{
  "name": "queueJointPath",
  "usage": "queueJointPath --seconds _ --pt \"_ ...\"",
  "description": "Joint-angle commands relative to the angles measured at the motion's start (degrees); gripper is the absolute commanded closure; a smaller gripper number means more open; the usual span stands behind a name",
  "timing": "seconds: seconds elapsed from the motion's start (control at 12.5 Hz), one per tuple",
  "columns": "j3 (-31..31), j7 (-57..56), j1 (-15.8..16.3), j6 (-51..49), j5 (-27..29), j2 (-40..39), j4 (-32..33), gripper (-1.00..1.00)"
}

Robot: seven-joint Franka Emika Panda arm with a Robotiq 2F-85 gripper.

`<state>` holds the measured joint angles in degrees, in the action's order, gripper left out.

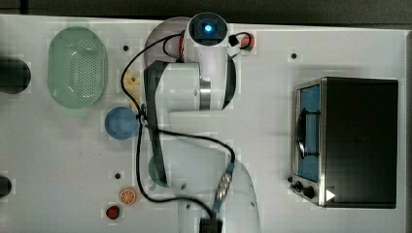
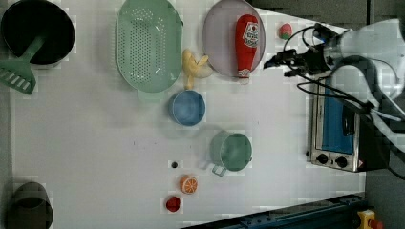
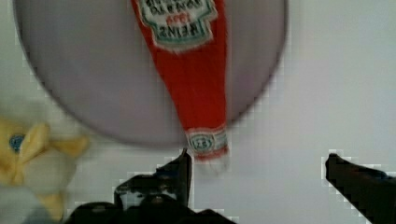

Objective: Pick ketchup from plate and place it on table.

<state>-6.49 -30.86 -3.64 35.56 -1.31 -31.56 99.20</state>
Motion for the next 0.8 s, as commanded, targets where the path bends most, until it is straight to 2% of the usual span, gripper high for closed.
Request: queueJointPath --seconds 0.08,0.48,0.8 --pt "-0.6 -2.7 1.5 3.8 -1.6 -4.1 -3.4 -1.00" --pt "-0.6 -2.7 1.9 8.8 -3.8 -13.3 -11.7 -1.00" --pt "-0.4 -2.7 2.0 11.7 -3.8 -18.0 -14.6 -1.00"
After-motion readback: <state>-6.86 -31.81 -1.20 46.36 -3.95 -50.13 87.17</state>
